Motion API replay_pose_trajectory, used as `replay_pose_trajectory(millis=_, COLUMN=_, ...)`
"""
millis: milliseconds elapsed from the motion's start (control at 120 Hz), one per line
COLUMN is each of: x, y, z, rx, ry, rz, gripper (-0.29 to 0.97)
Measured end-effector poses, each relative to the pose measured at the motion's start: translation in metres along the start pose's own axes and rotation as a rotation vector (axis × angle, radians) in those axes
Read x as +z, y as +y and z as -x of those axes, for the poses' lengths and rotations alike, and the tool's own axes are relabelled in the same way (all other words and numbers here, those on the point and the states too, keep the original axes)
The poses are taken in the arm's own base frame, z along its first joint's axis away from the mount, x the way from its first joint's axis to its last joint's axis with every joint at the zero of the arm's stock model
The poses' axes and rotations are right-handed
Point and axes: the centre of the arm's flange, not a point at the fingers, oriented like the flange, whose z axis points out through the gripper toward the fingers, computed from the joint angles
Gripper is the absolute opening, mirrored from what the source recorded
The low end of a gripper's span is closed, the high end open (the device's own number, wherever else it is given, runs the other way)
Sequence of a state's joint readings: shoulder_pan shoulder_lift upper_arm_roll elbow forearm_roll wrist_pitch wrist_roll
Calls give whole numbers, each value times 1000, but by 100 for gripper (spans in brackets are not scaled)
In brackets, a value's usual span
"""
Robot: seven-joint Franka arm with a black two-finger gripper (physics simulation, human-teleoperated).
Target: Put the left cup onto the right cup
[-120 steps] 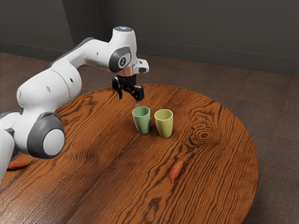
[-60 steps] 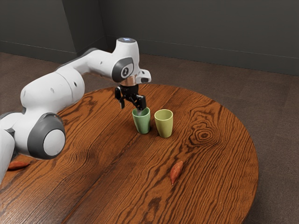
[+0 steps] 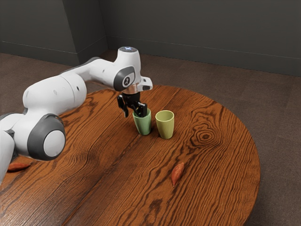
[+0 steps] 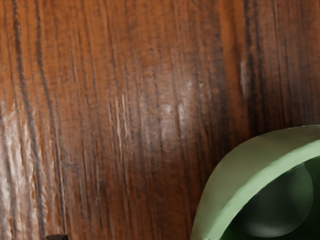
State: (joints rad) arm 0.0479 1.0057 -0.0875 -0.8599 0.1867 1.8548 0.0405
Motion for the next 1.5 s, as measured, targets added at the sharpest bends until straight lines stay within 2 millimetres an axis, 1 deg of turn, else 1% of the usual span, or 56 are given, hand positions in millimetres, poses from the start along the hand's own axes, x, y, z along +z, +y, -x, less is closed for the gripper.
replay_pose_trajectory(millis=75, x=-1, y=0, z=-1, rx=-2, ry=6, rz=-3, gripper=18)
replay_pose_trajectory(millis=175, x=-3, y=0, z=-1, rx=-4, ry=13, rz=-1, gripper=5)
replay_pose_trajectory(millis=333, x=-6, y=5, z=-3, rx=0, ry=22, rz=0, gripper=-4)
replay_pose_trajectory(millis=433, x=-17, y=8, z=-3, rx=3, ry=36, rz=-1, gripper=-7)
replay_pose_trajectory(millis=500, x=-33, y=8, z=-3, rx=2, ry=54, rz=-3, gripper=-8)
replay_pose_trajectory(millis=683, x=-82, y=0, z=0, rx=-9, ry=107, rz=-13, gripper=-10)
replay_pose_trajectory(millis=892, x=-131, y=-3, z=6, rx=-15, ry=157, rz=-20, gripper=-10)
replay_pose_trajectory(millis=950, x=-148, y=-1, z=9, rx=-14, ry=171, rz=-16, gripper=-10)
replay_pose_trajectory(millis=1025, x=-164, y=15, z=11, rx=1, ry=176, rz=15, gripper=-10)
replay_pose_trajectory(millis=1150, x=-171, y=44, z=13, rx=20, ry=165, rz=68, gripper=-10)
replay_pose_trajectory(millis=1233, x=-173, y=57, z=14, rx=20, ry=158, rz=91, gripper=-10)
replay_pose_trajectory(millis=1392, x=-171, y=69, z=14, rx=3, ry=148, rz=113, gripper=-10)
replay_pose_trajectory(millis=1458, x=-169, y=70, z=14, rx=-8, ry=146, rz=116, gripper=-10)
replay_pose_trajectory(millis=1500, x=-172, y=69, z=13, rx=-17, ry=154, rz=117, gripper=-10)
